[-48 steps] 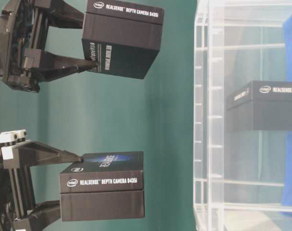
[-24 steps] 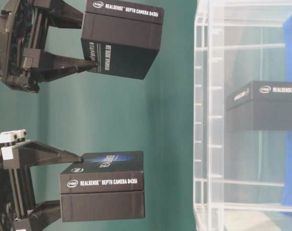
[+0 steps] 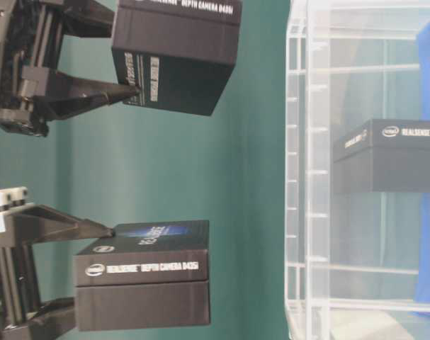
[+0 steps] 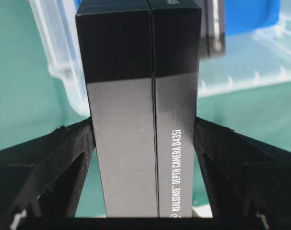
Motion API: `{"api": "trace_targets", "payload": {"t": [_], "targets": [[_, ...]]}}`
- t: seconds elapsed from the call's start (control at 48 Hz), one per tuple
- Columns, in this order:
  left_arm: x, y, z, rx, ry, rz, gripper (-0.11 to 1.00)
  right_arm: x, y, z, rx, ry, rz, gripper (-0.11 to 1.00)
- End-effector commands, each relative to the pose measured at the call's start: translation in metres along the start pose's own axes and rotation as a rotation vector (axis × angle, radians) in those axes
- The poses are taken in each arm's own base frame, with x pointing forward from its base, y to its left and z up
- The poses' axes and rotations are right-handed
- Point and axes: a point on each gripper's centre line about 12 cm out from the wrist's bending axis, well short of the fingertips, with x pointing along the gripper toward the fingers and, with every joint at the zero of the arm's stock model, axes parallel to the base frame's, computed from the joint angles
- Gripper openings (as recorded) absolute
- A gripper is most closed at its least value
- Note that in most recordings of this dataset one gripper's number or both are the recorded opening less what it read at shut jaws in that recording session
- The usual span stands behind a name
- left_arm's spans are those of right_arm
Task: Take the box out of the case with both arms.
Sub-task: 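Carry both boxes toward the near side, in front of the bin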
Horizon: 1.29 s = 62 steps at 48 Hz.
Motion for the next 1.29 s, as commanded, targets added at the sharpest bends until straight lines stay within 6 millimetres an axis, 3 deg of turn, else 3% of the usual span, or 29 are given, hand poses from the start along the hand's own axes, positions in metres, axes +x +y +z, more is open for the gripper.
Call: {"api": "trace_targets", "payload": {"t": [0.0, 0.584, 1.021, 1.272], "targets": [[-0.019, -0.001, -0.015, -0.001, -0.002, -0.055, 0.64, -0.019, 0.000, -0.010, -0.013, 0.002, 0.042, 0.65], [-0.021, -0.008, -0.104, -0.009, 0.060, -0.054, 0.64, -0.036, 0.001, -0.089, -0.055, 0.043, 0.025, 0.65], [-0.024, -0.002, -0.141, -0.011, 0.083, -0.035, 0.63, -0.042, -0.002, -0.136, -0.003, 0.069, 0.029, 0.65], [-0.026, 0.000, -0.155, -0.027, 0.093, -0.033, 0.64, -0.046, -0.003, -0.151, -0.006, 0.075, 0.022, 0.65]]}}
